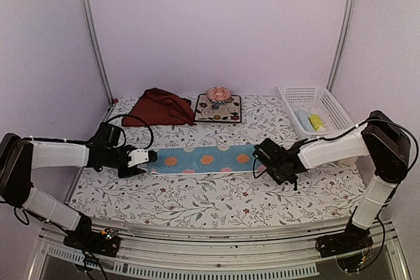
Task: Roll the towels
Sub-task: Fold the towel at the center of the board, then pick up the towel from the center of the board.
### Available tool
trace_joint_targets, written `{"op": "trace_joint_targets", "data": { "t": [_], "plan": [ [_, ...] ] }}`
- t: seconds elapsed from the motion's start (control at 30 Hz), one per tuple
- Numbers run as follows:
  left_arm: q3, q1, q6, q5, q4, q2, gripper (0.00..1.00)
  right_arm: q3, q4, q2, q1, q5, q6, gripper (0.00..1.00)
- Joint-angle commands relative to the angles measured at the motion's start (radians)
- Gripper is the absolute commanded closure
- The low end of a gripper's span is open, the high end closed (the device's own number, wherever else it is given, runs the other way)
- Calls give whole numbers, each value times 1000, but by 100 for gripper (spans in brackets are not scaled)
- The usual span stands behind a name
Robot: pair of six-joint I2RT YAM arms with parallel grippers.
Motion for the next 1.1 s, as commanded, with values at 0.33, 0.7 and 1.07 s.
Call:
{"op": "trace_joint_targets", "data": {
  "t": [0.33,0.7,1.07],
  "plan": [
    [157,82,-254,126,29,-22,3,44,105,-281,-174,-502,131,24],
    [112,71,-316,9,175,77,3,-17,232,-214,-292,-651,297,24],
    [41,-18,-276,-216,324,176,3,-94,328,-171,-339,-635,416,26]
  ]
}}
